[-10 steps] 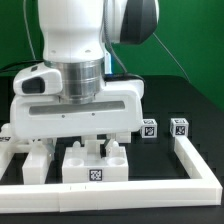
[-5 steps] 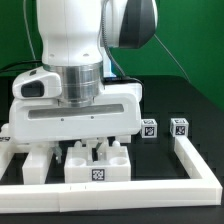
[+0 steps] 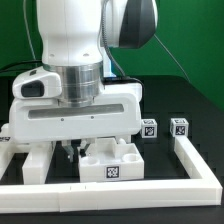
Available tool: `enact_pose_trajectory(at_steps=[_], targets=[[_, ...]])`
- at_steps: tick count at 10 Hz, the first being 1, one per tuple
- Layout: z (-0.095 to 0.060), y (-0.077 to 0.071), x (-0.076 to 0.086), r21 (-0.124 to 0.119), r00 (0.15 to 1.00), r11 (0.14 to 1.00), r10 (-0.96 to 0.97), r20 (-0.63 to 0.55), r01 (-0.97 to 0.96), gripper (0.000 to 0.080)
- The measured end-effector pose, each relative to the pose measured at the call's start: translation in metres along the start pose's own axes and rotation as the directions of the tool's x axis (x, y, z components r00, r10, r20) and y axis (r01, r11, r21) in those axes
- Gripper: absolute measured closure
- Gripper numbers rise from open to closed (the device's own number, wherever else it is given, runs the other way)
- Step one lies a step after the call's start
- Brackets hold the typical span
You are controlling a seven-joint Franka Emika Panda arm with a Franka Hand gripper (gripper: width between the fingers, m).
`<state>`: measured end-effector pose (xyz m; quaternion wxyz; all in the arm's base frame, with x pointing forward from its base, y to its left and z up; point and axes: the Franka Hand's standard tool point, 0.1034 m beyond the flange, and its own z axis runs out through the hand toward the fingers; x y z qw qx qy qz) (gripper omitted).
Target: Assemble chair
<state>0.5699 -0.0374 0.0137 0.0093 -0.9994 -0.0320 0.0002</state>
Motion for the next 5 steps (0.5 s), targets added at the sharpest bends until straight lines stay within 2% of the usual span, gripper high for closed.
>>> enact_pose_trajectory(at_steps=[5], targets=[[-0.0006, -0.0035, 0.0031, -0.003, 0.999, 0.999, 0.04, -0.013, -0.04, 0.0768]])
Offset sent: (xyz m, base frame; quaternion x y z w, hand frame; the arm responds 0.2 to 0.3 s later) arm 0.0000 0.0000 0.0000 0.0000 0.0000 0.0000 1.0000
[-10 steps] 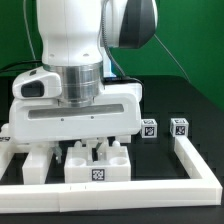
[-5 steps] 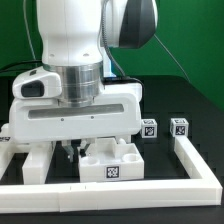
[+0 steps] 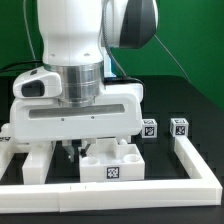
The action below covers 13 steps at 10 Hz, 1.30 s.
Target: Assemble chair
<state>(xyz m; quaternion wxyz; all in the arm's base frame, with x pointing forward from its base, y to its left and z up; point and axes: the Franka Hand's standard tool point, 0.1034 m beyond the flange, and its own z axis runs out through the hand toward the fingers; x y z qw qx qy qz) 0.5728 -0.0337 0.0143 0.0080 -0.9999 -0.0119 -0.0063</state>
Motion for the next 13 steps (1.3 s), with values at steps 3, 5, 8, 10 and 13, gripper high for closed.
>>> enact_pose_trajectory(at_steps=[3, 5, 8, 10, 13], targets=[[0.001, -0.043, 0.026, 0.022, 0.998, 0.999, 0.05, -0.027, -0.05, 0.0768], [-0.001, -0.058, 0.036, 0.024, 0.998, 0.999, 0.049, -0.04, -0.048, 0.0768], [-0.01, -0.072, 0.047, 0.017, 0.996, 0.998, 0.069, -0.053, -0.068, 0.0768], [-0.009, -0.072, 0.047, 0.014, 0.996, 0.998, 0.068, -0.053, -0.067, 0.0768], [-0.008, -0.072, 0.046, 0.014, 0.997, 0.998, 0.065, -0.05, -0.065, 0.069]])
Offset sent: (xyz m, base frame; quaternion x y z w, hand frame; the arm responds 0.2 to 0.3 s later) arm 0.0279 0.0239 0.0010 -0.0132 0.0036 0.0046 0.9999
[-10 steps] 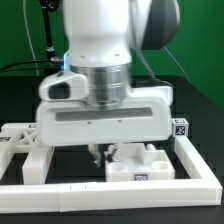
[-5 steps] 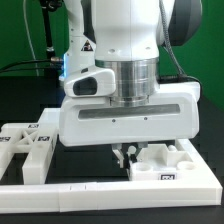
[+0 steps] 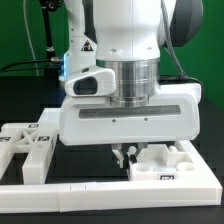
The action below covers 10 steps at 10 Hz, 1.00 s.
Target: Assemble chair
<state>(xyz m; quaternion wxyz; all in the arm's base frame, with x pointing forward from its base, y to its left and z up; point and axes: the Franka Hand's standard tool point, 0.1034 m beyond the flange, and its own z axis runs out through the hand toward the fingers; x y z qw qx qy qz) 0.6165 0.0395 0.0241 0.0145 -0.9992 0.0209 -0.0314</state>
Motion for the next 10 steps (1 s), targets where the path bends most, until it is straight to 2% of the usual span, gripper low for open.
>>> enact_pose_trajectory(at_steps=[1, 3, 4, 5, 6, 10], targets=[[0.0, -0.0001, 0.0, 0.0, 1.0, 1.0, 0.0, 0.0, 0.0, 0.069], [0.0, -0.0001, 0.0, 0.0, 1.0, 1.0, 0.0, 0.0, 0.0, 0.0364], [0.0, -0.0001, 0.0, 0.0, 1.0, 1.0, 0.0, 0.0, 0.0, 0.0364], [0.0, -0.0001, 0.0, 0.0, 1.0, 1.0, 0.0, 0.0, 0.0, 0.0207], [0.0, -0.0001, 0.0, 0.0, 1.0, 1.0, 0.0, 0.0, 0.0, 0.0167], [0.0001, -0.0001, -0.0001, 0.0, 1.0, 1.0, 0.0, 0.0, 0.0, 0.0151]])
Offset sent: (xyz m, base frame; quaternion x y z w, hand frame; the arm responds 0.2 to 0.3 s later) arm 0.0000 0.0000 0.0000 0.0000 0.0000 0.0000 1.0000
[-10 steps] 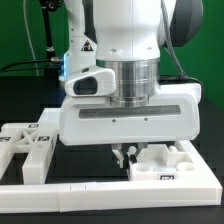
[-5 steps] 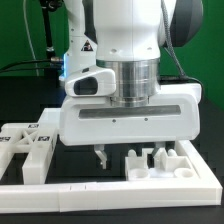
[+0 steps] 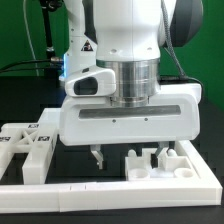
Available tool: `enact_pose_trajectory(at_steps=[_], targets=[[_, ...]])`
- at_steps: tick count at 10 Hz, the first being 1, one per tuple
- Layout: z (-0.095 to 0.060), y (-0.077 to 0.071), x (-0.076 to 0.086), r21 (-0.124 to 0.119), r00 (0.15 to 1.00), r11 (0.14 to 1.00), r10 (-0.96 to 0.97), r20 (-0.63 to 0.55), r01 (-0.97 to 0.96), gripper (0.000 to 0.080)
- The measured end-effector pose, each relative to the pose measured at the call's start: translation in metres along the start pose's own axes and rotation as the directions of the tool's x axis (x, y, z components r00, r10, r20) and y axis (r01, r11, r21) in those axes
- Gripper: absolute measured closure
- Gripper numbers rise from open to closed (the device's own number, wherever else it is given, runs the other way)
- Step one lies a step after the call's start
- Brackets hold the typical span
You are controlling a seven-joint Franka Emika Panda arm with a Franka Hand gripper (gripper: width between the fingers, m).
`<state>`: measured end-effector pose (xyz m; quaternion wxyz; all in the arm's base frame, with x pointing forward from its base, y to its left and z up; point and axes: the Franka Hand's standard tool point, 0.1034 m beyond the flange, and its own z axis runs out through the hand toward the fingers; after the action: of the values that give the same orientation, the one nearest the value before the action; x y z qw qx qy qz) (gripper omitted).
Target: Assemble chair
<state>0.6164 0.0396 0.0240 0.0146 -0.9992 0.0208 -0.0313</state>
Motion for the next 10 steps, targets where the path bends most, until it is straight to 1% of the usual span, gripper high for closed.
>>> enact_pose_trajectory(at_steps=[2, 4, 5, 6, 7, 8, 9, 10], targets=[[-0.002, 0.0, 0.001, 0.0, 1.0, 1.0, 0.0, -0.002, 0.0, 0.0151], [-0.029, 0.01, -0.005, 0.001, 0.998, 1.0, 0.01, 0.065, -0.01, 0.0151], [-0.045, 0.011, -0.018, 0.002, 0.991, 1.0, 0.012, 0.136, -0.012, 0.0151], [-0.051, 0.008, -0.029, 0.004, 0.991, 1.0, 0.004, 0.134, -0.005, 0.0151], [-0.052, 0.003, -0.046, 0.005, 0.983, 1.0, -0.004, 0.185, 0.003, 0.0151], [-0.055, -0.002, -0.052, 0.007, 0.97, 1.0, -0.015, 0.241, 0.013, 0.0151], [-0.054, 0.0, -0.051, 0.006, 0.959, 1.0, -0.012, 0.284, 0.01, 0.0151], [-0.053, 0.001, -0.055, 0.005, 0.933, 1.0, -0.01, 0.36, 0.009, 0.0151]])
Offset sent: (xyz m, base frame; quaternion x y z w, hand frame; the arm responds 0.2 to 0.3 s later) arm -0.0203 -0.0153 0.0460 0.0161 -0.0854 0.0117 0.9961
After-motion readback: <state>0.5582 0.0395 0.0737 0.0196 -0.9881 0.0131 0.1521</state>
